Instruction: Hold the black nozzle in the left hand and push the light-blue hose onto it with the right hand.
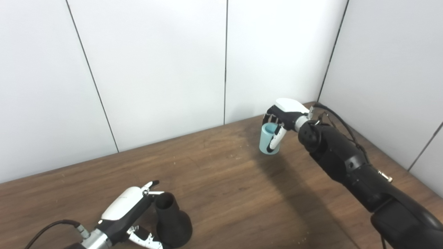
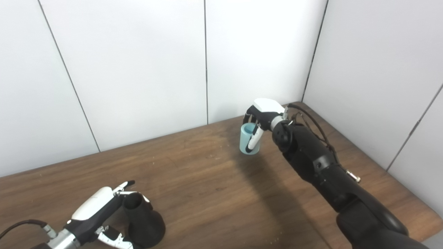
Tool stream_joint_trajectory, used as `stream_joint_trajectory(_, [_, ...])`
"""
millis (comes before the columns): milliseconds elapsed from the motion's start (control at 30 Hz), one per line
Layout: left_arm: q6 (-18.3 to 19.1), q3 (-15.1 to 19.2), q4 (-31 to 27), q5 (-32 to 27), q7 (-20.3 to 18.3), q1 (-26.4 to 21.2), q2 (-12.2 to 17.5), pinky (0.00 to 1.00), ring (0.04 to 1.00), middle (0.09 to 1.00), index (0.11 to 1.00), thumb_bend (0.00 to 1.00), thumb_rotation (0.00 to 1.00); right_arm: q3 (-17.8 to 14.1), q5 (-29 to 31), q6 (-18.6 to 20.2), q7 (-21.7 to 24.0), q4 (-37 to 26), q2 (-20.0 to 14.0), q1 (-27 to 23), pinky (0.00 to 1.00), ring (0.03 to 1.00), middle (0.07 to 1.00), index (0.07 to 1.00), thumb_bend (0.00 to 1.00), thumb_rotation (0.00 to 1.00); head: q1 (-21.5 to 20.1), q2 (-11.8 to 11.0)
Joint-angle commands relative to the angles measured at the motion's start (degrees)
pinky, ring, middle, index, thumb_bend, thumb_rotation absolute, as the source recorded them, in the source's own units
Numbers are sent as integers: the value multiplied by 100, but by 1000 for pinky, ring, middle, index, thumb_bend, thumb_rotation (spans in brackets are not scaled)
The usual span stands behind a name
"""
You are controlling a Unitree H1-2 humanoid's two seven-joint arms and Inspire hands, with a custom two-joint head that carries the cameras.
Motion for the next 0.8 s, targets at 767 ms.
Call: stream_joint_trajectory(767, [455,-329,350,516,-903,496,443,1000,600,471,489,526,0,-228,155,7,-61,-231,-135,-291,373,415,503,489,519,0,116,75])
